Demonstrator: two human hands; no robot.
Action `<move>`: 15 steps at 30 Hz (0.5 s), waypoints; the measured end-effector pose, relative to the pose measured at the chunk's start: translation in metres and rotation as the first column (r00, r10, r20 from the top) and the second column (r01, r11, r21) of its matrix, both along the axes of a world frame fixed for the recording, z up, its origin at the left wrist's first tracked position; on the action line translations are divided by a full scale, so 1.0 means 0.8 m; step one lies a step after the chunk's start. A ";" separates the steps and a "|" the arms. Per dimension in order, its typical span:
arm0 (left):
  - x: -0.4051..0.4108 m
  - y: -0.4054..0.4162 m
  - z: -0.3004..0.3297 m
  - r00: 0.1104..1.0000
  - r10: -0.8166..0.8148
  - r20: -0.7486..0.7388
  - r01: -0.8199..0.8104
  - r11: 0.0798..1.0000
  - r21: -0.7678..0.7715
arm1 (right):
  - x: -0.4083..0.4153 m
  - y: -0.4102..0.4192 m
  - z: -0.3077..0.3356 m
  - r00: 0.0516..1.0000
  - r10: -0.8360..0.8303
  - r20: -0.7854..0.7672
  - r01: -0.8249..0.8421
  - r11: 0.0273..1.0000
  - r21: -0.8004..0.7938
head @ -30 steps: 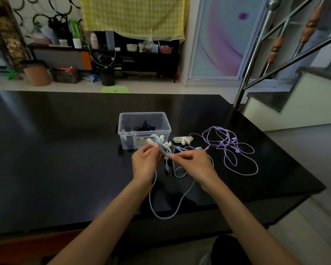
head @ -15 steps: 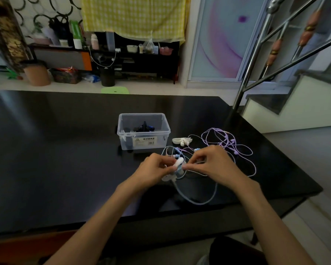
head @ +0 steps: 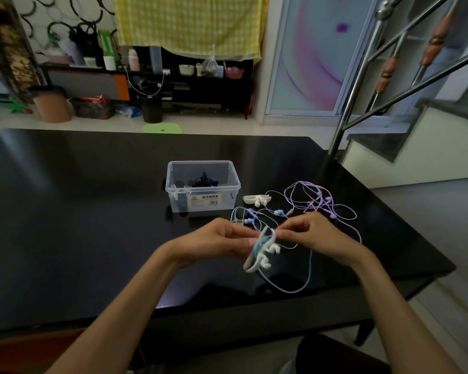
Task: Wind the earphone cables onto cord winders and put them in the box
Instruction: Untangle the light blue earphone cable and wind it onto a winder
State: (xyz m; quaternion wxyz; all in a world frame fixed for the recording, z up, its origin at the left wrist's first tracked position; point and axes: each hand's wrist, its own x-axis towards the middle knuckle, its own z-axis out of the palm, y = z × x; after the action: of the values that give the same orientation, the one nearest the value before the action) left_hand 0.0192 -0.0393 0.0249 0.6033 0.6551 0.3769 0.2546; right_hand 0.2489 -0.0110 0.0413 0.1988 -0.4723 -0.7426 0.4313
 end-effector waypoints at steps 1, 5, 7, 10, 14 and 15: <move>0.000 0.000 0.000 0.999 0.031 0.025 -0.031 1.000 -0.006 | -0.003 0.000 -0.002 0.999 -0.031 -0.023 0.031 1.000 0.003; 0.003 0.004 -0.008 0.982 0.166 0.094 -0.163 0.986 -0.043 | -0.023 0.002 -0.018 0.994 -0.100 -0.052 0.101 0.995 0.026; 0.002 0.005 -0.013 0.974 0.212 0.082 -0.208 0.976 -0.055 | -0.033 0.003 -0.027 0.990 -0.126 -0.056 0.129 0.990 0.051; 0.006 0.005 -0.016 0.945 0.324 0.055 -0.322 0.946 -0.036 | -0.044 0.006 -0.040 0.980 -0.197 -0.037 0.200 0.958 0.207; 0.015 0.012 -0.020 0.795 0.587 0.153 -0.568 0.809 -0.149 | -0.065 0.001 -0.052 0.975 -0.200 0.100 0.144 0.905 0.401; 0.015 0.014 -0.022 0.761 0.622 0.185 -0.589 0.781 -0.206 | -0.072 -0.003 -0.051 0.974 -0.194 0.119 0.129 0.902 0.411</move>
State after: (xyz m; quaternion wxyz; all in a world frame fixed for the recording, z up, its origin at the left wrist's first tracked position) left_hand 0.0311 -0.0284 0.0077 0.5726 0.4191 0.5084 0.4879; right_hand 0.1912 -0.0133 0.0002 0.2672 -0.5142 -0.7866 0.2132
